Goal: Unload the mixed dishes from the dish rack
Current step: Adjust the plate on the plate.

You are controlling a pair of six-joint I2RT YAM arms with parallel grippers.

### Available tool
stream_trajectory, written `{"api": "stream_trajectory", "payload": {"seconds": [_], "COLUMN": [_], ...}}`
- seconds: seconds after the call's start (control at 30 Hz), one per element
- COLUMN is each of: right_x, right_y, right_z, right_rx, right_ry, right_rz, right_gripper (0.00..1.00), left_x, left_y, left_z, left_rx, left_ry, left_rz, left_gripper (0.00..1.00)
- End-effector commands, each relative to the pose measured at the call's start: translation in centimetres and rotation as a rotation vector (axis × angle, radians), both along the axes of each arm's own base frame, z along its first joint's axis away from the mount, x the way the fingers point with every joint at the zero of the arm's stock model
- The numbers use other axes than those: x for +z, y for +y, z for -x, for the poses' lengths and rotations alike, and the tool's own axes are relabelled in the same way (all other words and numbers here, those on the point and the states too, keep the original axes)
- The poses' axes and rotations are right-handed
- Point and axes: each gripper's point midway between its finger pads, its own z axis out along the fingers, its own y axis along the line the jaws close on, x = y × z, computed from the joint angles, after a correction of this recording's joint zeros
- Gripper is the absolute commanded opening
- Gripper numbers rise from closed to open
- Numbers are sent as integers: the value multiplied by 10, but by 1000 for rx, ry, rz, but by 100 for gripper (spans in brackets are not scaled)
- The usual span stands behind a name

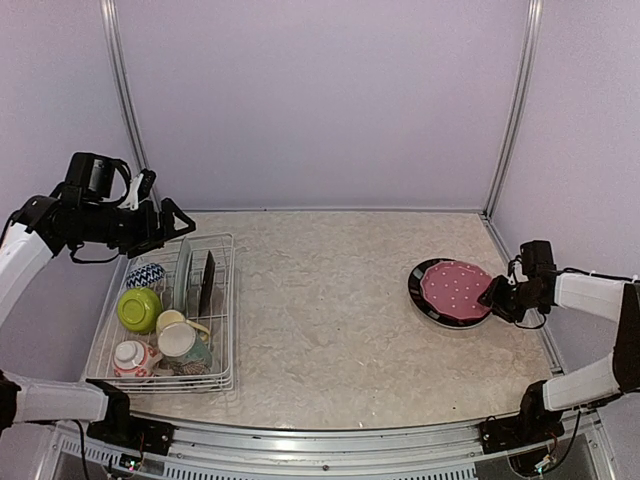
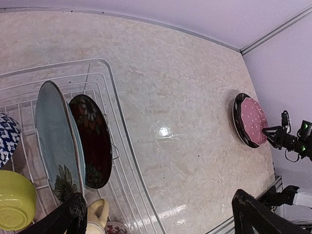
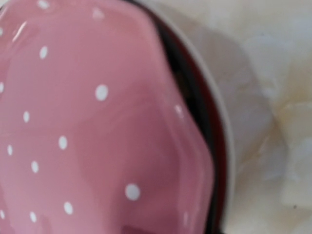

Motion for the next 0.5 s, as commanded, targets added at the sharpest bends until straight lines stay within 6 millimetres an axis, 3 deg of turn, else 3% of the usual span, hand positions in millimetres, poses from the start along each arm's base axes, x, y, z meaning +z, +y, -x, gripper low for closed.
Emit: {"api": "stream_trajectory", "payload": {"seconds": [0.0,0.07,0.2,0.47], "right_x": [7,12,16,10], "right_y": [-5,-7,-3,12], "right_z": [4,6,2,-12], "right_rx": [-10,-14,-3,38], "right_ry": [-3,-11,-32,-55], "right_rz": [54,65,50,-16], "right_gripper": [57,63,64,43], "left_x": [-8,-9,-19,-46], "left_y": [2,3,12,31], "left_z": [1,1,-1,-7], "left_rx": [8,11,41,122], "left_ry": [35,30,52,157], "left_rz": [0,-8,-56,-73], "left_gripper": [99,99,99,99]}}
